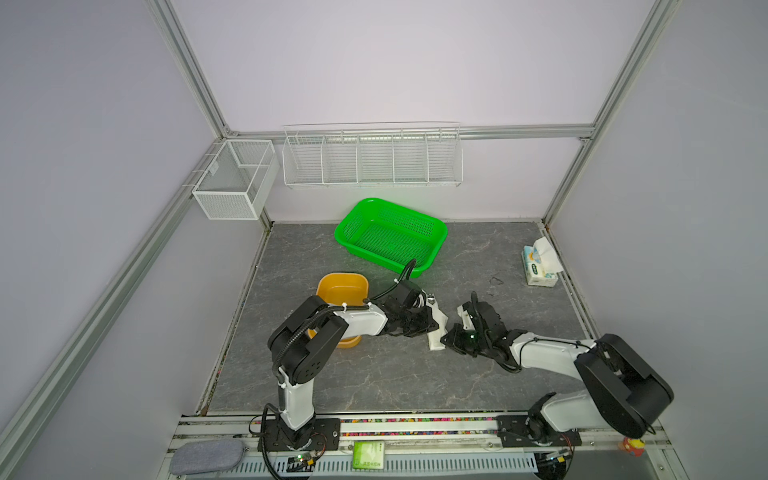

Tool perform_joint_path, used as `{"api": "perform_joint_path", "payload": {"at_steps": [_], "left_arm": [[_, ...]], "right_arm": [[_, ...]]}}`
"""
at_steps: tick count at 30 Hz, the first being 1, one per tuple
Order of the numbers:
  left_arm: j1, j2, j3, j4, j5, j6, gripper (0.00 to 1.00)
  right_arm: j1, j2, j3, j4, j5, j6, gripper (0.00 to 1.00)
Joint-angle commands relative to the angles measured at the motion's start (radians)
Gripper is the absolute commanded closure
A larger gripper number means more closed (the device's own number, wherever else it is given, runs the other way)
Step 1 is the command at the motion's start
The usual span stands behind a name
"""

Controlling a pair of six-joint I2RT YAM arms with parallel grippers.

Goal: Place the utensils on the paper napkin and roll it up

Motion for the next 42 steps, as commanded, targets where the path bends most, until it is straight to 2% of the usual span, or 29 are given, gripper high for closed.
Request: {"api": "perform_joint_path", "payload": {"at_steps": [1, 9, 11, 16, 23, 33, 37, 42], "left_arm": [[0.0, 0.028, 0.02, 0.003, 0.003, 0.014, 0.94], [0.0, 0.038, -0.006, 0.016, 0.001, 0.02, 0.94], [0.0, 0.04, -0.006, 0.019, 0.003, 0.02, 0.94], [0.0, 0.047, -0.007, 0.028, 0.009, 0.019, 0.95], [-0.005, 0.056, -0.006, 0.034, 0.012, 0.015, 0.95], [-0.013, 0.062, -0.001, 0.037, 0.012, 0.013, 0.95], [-0.014, 0.066, 0.001, 0.037, 0.015, 0.013, 0.95], [-0.015, 0.057, 0.003, 0.037, 0.013, 0.011, 0.96]], "right_arm": [[0.003, 0.007, -0.016, 0.009, 0.006, 0.021, 0.89], [0.0, -0.036, 0.005, -0.042, 0.025, 0.02, 0.84], [-0.001, -0.051, 0.006, -0.056, 0.037, 0.02, 0.8], [-0.009, -0.08, 0.017, -0.086, 0.075, 0.02, 0.61], [-0.031, -0.039, 0.047, -0.094, 0.099, 0.046, 0.52], [-0.055, 0.043, 0.054, 0.0, 0.114, 0.095, 0.51], [-0.058, 0.094, 0.052, 0.083, 0.072, 0.105, 0.59], [-0.059, 0.108, 0.043, 0.11, 0.07, 0.108, 0.76]]}}
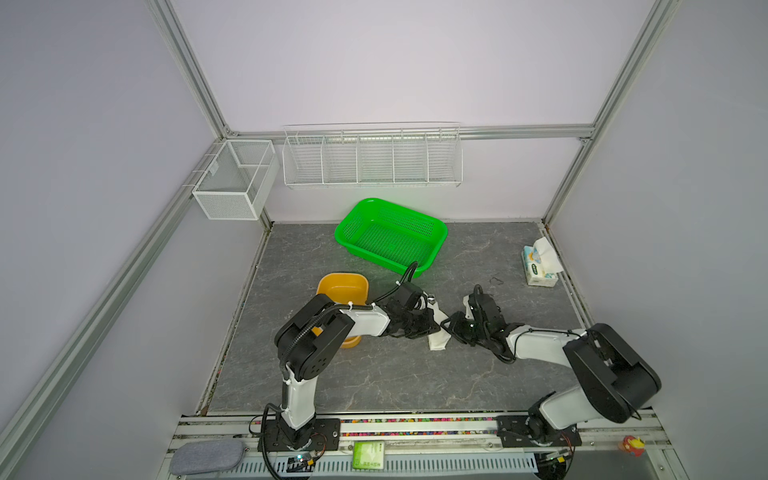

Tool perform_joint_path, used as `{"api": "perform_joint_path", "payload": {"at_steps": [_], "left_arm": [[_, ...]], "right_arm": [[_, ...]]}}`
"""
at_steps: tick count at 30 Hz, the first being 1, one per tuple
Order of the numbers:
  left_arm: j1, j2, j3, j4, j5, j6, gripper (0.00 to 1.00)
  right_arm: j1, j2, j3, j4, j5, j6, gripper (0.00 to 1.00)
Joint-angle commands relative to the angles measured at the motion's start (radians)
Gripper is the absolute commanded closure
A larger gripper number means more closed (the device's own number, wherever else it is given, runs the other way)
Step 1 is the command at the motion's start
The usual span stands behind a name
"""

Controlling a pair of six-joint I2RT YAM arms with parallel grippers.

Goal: Place the utensils on the paper napkin and roll it up

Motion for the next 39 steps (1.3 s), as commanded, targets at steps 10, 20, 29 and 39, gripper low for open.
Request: {"api": "perform_joint_path", "payload": {"at_steps": [10, 20, 29, 39], "left_arm": [[0.019, -0.09, -0.005, -0.083, -0.057, 0.047, 0.9], [0.033, -0.043, 0.02, -0.116, -0.023, 0.076, 0.91], [0.031, -0.008, 0.01, -0.113, -0.018, 0.081, 0.95], [0.021, 0.005, 0.014, -0.106, -0.021, 0.075, 0.97]], "right_arm": [[-0.013, 0.01, -0.019, 0.021, -0.024, 0.02, 0.9], [-0.015, 0.009, -0.022, 0.02, -0.019, 0.023, 0.9], [-0.016, 0.015, -0.023, 0.052, -0.043, 0.018, 0.87], [-0.015, 0.02, -0.024, 0.07, -0.069, -0.008, 0.69]]}}
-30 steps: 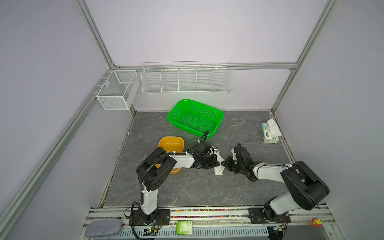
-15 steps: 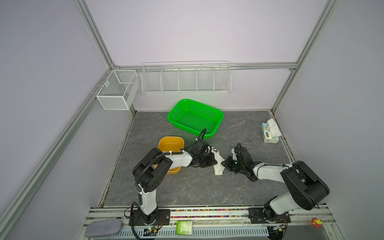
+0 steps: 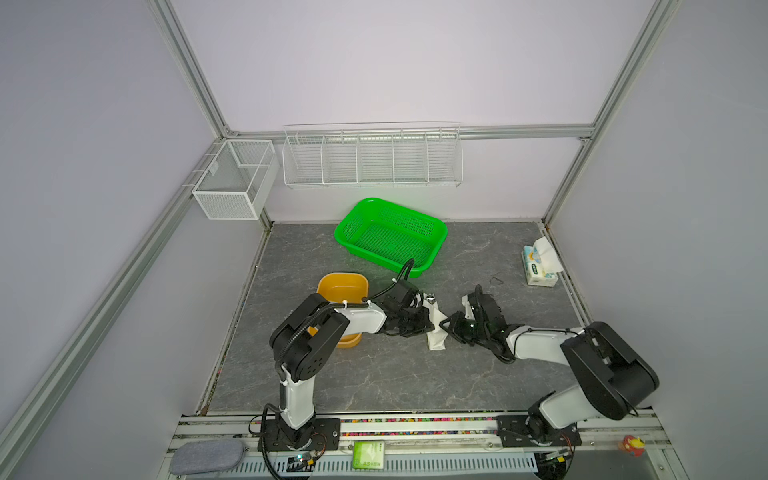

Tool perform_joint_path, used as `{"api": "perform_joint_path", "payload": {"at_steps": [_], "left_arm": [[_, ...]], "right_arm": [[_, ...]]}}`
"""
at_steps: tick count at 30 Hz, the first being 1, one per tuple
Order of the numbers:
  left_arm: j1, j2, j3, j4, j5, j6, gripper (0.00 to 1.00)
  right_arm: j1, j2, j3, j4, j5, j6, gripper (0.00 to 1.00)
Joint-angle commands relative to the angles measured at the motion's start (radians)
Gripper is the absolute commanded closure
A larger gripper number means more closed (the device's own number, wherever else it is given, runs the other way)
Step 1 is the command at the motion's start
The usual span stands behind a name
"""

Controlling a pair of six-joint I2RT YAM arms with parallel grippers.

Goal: Place the utensils on the paper napkin and roll it up

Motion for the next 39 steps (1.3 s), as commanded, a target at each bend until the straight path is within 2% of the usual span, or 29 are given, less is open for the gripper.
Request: {"api": "perform_joint_path", "payload": {"at_steps": [1, 7, 13, 21, 25, 33, 39], "left_arm": [[-0.01, 0.029, 0.012, -0.021, -0.008, 0.007, 0.97], [-0.012, 0.025, 0.007, -0.017, -0.011, 0.002, 0.97], [-0.014, 0.027, 0.006, -0.003, -0.011, -0.005, 0.97], [-0.017, 0.028, 0.008, 0.0, -0.01, -0.009, 0.98], [-0.018, 0.023, 0.009, 0.0, -0.013, -0.011, 0.98], [-0.018, -0.009, 0.003, -0.003, -0.024, -0.011, 0.97], [-0.014, -0.092, -0.033, -0.024, -0.082, -0.011, 0.93]], "right_arm": [[-0.006, 0.015, -0.008, 0.016, -0.018, -0.002, 0.68], [0.004, -0.005, -0.014, -0.032, 0.007, -0.02, 0.52], [0.011, 0.035, 0.011, -0.014, -0.043, -0.037, 0.5], [0.03, 0.103, 0.045, -0.003, -0.042, -0.052, 0.55], [0.031, 0.12, 0.046, -0.01, -0.032, -0.055, 0.64], [0.031, 0.121, 0.045, -0.028, -0.021, -0.07, 0.74], [0.027, 0.12, 0.041, -0.014, -0.026, -0.071, 0.81]]}}
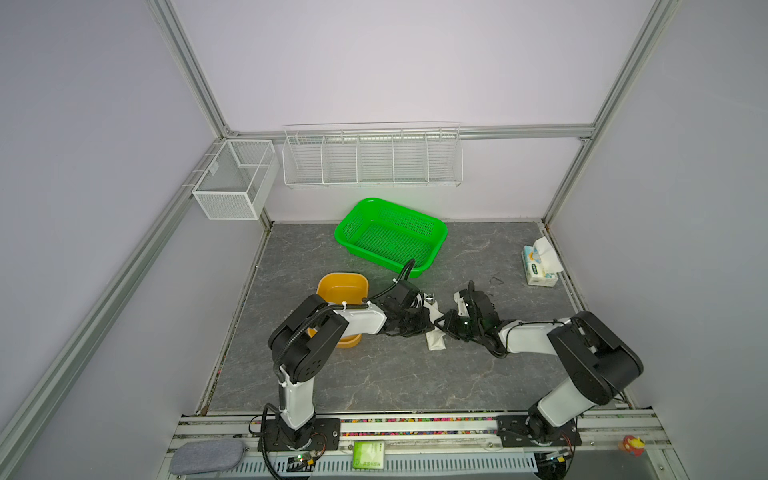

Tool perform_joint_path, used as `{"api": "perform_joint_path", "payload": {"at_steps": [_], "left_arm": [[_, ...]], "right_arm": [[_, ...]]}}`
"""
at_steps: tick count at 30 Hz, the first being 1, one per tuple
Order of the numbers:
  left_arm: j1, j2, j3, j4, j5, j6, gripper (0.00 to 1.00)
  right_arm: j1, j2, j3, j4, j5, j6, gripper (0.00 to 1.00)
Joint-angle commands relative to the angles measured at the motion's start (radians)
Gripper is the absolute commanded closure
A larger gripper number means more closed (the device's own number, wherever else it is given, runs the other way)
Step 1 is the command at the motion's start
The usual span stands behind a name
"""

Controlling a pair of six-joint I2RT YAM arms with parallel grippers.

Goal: Place the utensils on the paper napkin and roll it up

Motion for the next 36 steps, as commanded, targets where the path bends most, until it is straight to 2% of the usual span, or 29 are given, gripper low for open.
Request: {"api": "perform_joint_path", "payload": {"at_steps": [1, 5, 11, 29, 36], "left_arm": [[-0.001, -0.072, -0.032, -0.017, -0.05, -0.003, 0.93], [0.01, -0.102, -0.056, -0.038, -0.078, 0.003, 0.89], [0.013, -0.052, -0.055, -0.025, -0.029, -0.004, 0.88], [-0.011, 0.018, -0.035, 0.004, 0.002, -0.008, 0.93], [-0.011, 0.009, -0.033, 0.004, -0.002, -0.007, 0.93]], "right_arm": [[0.009, 0.026, -0.015, -0.055, -0.001, -0.002, 0.8], [0.008, 0.026, -0.015, -0.052, -0.004, -0.002, 0.81], [0.007, 0.029, -0.013, -0.038, -0.014, 0.001, 0.83], [0.009, 0.056, 0.002, -0.029, -0.045, -0.003, 0.73], [0.012, 0.059, 0.019, -0.071, -0.035, -0.019, 0.84]]}}
